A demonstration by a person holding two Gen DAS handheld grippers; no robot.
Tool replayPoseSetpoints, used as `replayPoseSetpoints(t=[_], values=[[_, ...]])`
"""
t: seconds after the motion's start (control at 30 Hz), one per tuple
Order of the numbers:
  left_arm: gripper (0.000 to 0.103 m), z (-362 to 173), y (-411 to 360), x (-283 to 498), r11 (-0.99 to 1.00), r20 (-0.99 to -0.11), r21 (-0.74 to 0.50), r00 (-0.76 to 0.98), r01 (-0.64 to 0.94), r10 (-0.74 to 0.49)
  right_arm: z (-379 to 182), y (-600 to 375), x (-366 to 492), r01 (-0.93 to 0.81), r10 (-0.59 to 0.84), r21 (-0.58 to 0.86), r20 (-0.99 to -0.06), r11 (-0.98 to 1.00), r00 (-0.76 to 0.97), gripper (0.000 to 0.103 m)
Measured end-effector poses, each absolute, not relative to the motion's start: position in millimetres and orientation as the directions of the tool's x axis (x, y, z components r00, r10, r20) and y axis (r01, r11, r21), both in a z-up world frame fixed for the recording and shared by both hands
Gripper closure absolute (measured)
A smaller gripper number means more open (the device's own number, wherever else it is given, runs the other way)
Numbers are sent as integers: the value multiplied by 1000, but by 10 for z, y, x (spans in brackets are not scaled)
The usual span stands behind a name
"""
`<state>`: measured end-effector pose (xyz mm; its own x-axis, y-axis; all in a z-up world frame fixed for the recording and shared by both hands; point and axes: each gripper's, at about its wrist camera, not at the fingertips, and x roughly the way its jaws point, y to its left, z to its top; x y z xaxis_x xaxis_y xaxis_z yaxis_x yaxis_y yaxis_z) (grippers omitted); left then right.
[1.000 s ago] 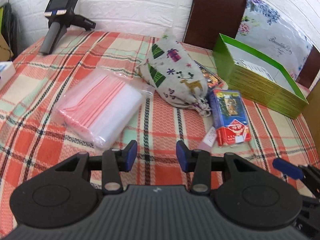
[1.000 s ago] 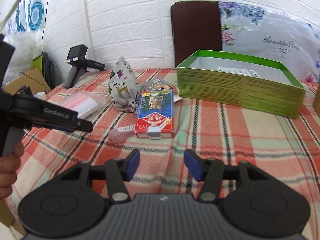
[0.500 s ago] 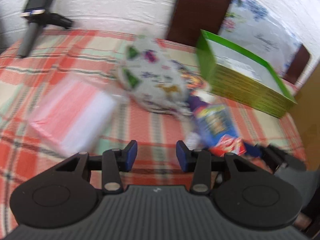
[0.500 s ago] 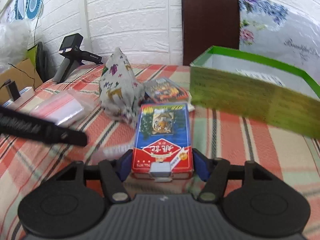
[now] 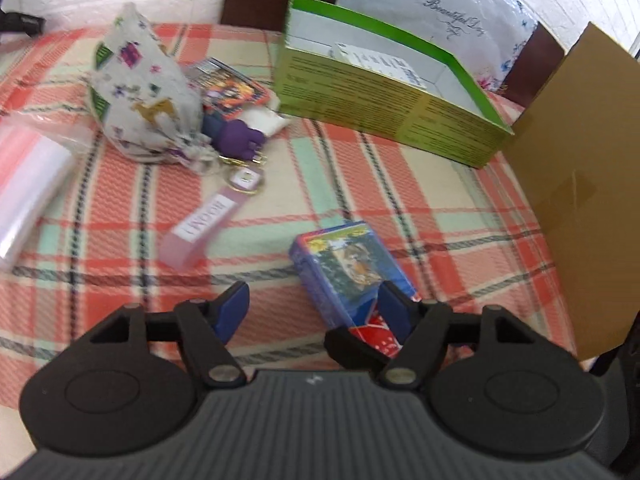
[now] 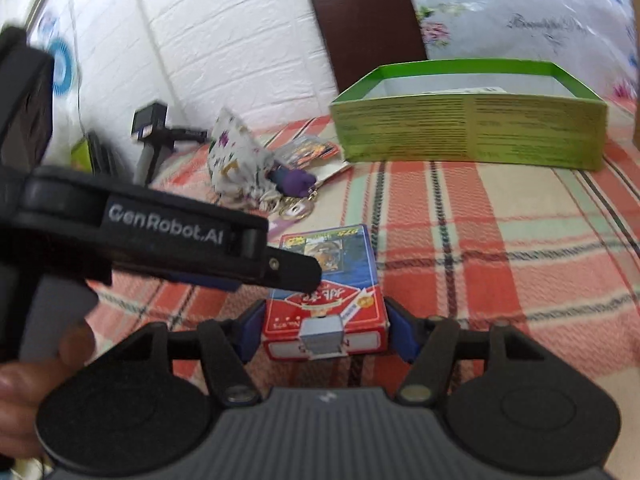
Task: Organize objects
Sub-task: 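Grasp the red-and-blue card box with the left gripper and lift it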
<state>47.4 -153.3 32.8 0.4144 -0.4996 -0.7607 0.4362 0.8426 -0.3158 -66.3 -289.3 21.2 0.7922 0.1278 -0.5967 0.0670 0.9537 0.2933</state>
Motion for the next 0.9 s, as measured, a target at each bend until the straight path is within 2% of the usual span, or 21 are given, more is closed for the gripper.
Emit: replayPoseSetpoints(t=[0.1, 0.13, 0.23, 0.27, 0.5, 0.7, 0.9], values=[[34, 223, -1623, 548, 789, -748, -457, 301, 411, -591, 226, -2955, -730, 51, 166, 340, -579, 939, 799, 42], [37, 202, -1655, 537, 793, -749, -460, 305, 398, -588, 220, -2965, -746, 37, 197, 372, -571, 928, 797, 42], [59, 258, -1746, 475, 787, -736, -439, 330, 433, -592, 193, -2982, -784, 53, 188, 373, -579, 927, 793, 42], [62, 289, -1759, 462, 777, -728, -448, 323, 442, -604, 173, -3024, -793, 63, 187, 382, -581, 922, 792, 42], [63, 387, -2085, 480, 730, -707, -444, 297, 520, -642, 234, -3220, -876, 118, 108, 355, -556, 928, 824, 42], [62, 308, -2318, 497, 708, -722, -438, 253, 554, -644, 161, -3384, -925, 171, 64, 335, -589, 927, 806, 43], [62, 717, -2410, 726, 679, -645, -397, 339, 618, -685, 408, -3413, -744, 151, 6, 274, -499, 950, 867, 43]])
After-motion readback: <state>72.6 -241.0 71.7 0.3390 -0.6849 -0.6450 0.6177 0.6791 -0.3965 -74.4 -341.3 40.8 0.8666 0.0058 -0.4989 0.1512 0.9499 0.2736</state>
